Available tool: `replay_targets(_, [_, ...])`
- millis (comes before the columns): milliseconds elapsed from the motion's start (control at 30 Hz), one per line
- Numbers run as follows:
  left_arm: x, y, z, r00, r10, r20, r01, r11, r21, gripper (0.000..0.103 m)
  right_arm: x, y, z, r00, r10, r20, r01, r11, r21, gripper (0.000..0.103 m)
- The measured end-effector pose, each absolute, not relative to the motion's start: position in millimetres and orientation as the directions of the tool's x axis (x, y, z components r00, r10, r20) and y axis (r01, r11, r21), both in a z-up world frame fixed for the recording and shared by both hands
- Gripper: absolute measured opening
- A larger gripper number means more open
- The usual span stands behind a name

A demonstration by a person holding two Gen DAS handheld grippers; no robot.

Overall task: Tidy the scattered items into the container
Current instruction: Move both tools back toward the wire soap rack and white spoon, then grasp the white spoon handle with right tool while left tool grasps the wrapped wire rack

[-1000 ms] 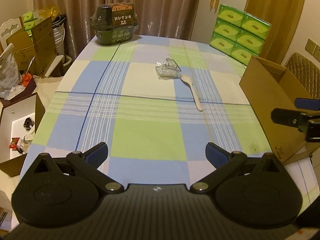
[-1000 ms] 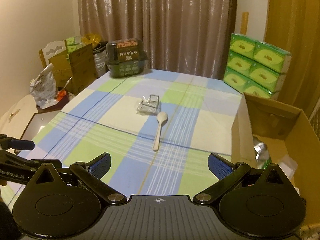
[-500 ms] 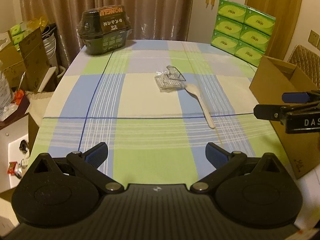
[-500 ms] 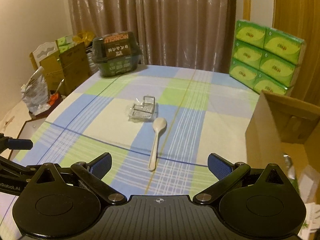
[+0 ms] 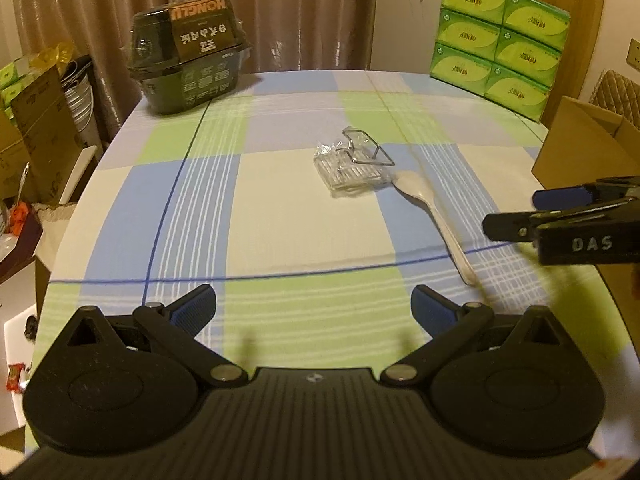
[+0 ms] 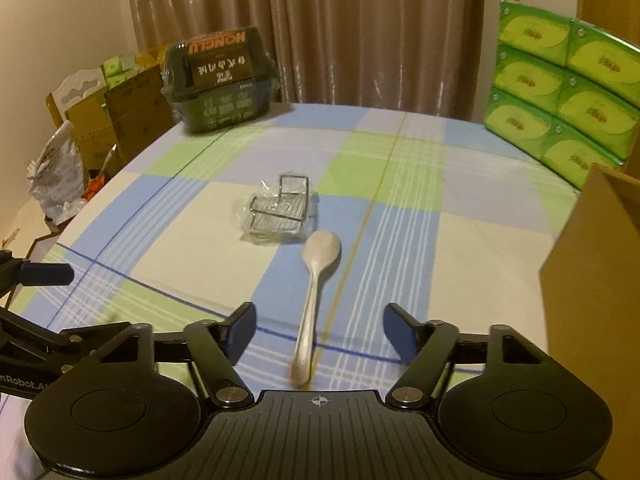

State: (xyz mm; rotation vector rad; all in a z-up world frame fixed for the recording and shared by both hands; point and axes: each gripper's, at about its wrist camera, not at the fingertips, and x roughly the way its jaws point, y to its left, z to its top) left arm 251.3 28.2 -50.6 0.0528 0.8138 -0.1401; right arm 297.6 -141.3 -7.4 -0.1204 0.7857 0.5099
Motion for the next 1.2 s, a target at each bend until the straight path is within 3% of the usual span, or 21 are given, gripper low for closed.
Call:
replay_targets(467, [297.0, 35.5, -77.8, 0.688, -0.111, -0.717, 0.143, 0.99, -0.016, 0.102, 337.5, -117.7, -49.8, 0.583, 0.419, -0.696, -0.498, 0.861, 0.101, 0.032])
replay_targets(667, [304.6, 36.1, -81.5, 0.692, -0.119, -0.712, 0.141, 0.99, -0.029, 0.102, 339.0, -112.9, -57.5, 0.609, 0.409, -0.68, -0.495, 0.865, 0.077, 0.026])
replay_targets(833, [308.0, 36.0, -82.6, 0.694, -0.122, -0.709, 0.138, 0.99, -0.035, 0.102, 340.1, -112.4, -60.9, 0.632, 0.39, -0.67, -0.479, 0.876, 0.058, 0.004])
replay_targets(1200, [324.6, 25.6, -80.6, 0.713, -0.146, -0.686, 0.156, 0.987, -0.047, 0.102, 340.7, -128.2, -54.9, 0.688, 0.351, -0.635, -0.44, 0.898, 0.02, 0.003])
